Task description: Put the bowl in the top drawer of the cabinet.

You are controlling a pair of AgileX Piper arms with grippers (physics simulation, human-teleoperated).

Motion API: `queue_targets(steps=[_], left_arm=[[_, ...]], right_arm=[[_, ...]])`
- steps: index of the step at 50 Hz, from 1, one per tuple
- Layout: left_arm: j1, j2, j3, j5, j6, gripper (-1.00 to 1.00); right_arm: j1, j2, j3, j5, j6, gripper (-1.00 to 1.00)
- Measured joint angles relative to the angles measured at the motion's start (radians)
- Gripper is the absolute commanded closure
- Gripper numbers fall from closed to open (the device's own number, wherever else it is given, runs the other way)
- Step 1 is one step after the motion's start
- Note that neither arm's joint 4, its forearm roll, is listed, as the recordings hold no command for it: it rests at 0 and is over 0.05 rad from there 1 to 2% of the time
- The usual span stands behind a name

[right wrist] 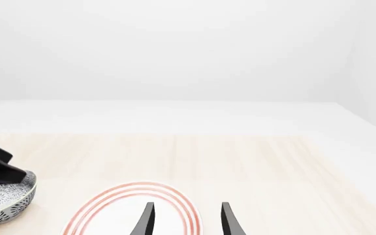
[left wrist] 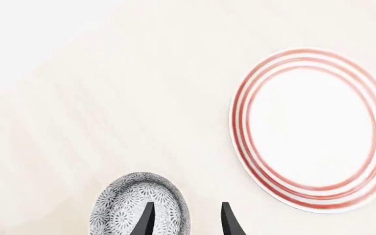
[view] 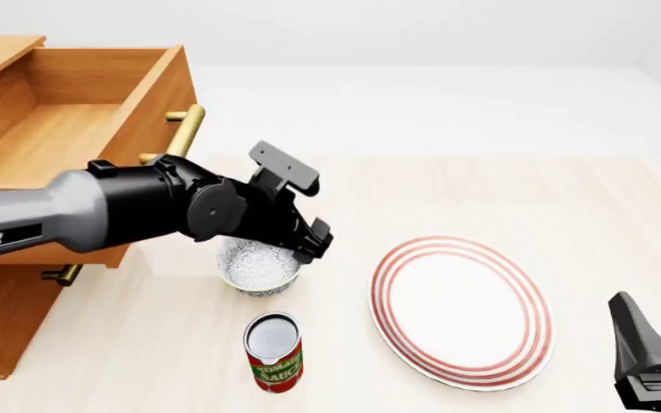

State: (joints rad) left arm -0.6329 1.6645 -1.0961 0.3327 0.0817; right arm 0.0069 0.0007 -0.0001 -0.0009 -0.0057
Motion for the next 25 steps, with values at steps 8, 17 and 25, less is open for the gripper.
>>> queue_targets(steps=[8,17,25], left_arm=[[0.007,0.019,0.009,-0.023,-0.006,-1.0],[0.012,0.042,0.021,-0.05,-0.013,-1.0],[0.008,0.063,0.032,-0.073,-0.023,-1.0]], right_arm=[[0.0,0.0,0.0,-0.001,0.0,-1.0],[0.0,0.0,0.0,-0.001,0.001,-1.0],[0.0,0.0,0.0,-0.002,0.001,-1.0]])
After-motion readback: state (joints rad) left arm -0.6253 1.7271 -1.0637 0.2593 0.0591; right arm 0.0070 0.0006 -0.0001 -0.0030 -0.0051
